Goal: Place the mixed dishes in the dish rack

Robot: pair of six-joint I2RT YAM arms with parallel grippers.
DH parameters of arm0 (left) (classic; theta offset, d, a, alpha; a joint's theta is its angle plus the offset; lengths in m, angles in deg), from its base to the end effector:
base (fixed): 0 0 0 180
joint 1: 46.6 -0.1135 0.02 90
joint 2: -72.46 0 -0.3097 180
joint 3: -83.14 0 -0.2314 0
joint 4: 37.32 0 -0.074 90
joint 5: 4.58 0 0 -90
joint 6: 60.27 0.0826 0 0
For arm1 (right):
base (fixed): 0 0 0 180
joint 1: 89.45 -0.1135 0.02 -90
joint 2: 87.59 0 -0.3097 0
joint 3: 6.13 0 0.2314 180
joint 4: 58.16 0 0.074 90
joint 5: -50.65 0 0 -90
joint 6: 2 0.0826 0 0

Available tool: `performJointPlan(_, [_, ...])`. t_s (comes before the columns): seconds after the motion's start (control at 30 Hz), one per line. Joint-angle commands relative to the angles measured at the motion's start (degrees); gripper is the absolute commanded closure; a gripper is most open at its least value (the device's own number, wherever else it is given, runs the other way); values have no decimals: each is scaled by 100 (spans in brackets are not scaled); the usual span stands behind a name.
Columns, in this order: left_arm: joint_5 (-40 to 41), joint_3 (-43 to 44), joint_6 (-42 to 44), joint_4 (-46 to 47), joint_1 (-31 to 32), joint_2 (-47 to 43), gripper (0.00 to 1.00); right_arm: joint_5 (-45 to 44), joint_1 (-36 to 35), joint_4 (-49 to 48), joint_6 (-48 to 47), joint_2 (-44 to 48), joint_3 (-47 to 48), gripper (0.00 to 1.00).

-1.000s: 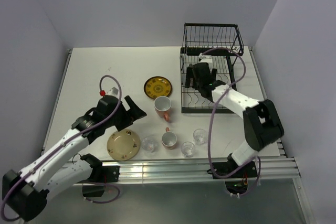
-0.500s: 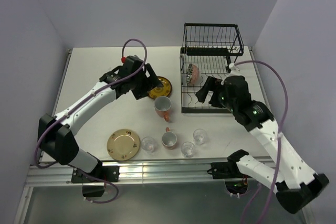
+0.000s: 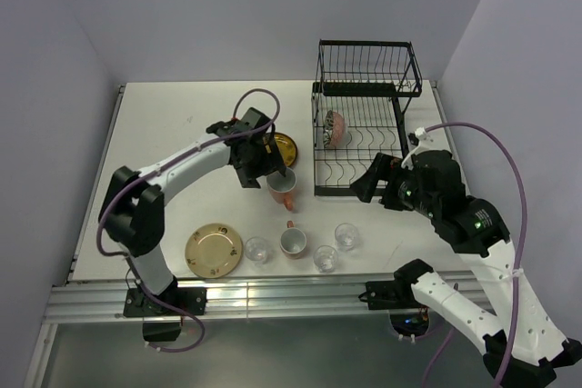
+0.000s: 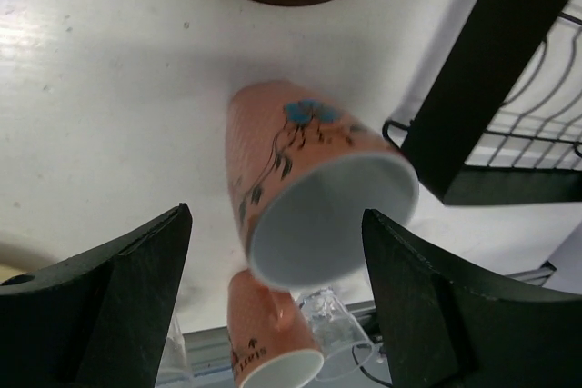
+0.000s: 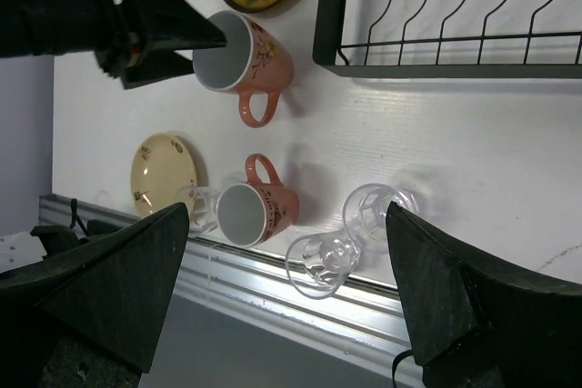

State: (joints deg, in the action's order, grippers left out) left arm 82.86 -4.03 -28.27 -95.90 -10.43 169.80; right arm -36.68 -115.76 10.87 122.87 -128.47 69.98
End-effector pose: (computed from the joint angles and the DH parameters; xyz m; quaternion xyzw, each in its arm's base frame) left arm 0.2893 -0.2161 0.2629 -0.1790 0.9557 -0.1852 0.1425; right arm 0.0923 0.0500 0.3626 0.0549 0.8802 0.2573 0.3949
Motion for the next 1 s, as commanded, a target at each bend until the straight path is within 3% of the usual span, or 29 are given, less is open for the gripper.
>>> performJointPlan(0.0, [72, 534, 289, -241, 66, 477, 19, 32, -15, 146, -94, -51, 474, 4])
performJointPlan(0.1, [20, 570, 420, -277, 58, 768, 27, -83, 3, 251, -112, -43, 615, 4])
performJointPlan(0.2, [-94, 570, 508, -216, 49, 1031, 44, -136, 38, 295, -69, -8, 686, 4])
performJointPlan(0.37, [-183, 701, 588, -285, 5, 1025, 99, 162, 90, 375, 63, -104, 817, 4])
performJointPlan(0.53, [-139, 955, 641, -610, -135, 463, 100, 917, 283, 419, 90, -692, 1186, 3])
performJointPlan(0.63, [-270, 1131, 605, -612, -206, -205, 100, 1988, 652, 217, 98, -1087, 1354, 4])
performJointPlan(0.67, [-505, 1132, 597, -472, -206, -616, 100, 2826, 775, 60, 229, -1158, 1232, 4])
performJointPlan(0.73, [-919, 949, 579, 332, -215, -1039, 100, 3893, 1108, -852, 571, -1264, 890, 6])
performJointPlan(0.8, [-1517, 642, 352, 1099, -215, -1681, 100, 5235, 1233, -1853, 1676, -1264, 109, 9])
performJointPlan(0.9, [-1983, -141, -165, 2611, -224, -2429, 100, 5848, 1242, -5193, 3644, -1080, -964, 13])
performJointPlan(0.97, [-2168, -668, -570, 3593, -224, -2798, 100, 5919, 1233, -6229, 4750, -1088, -1492, 13])
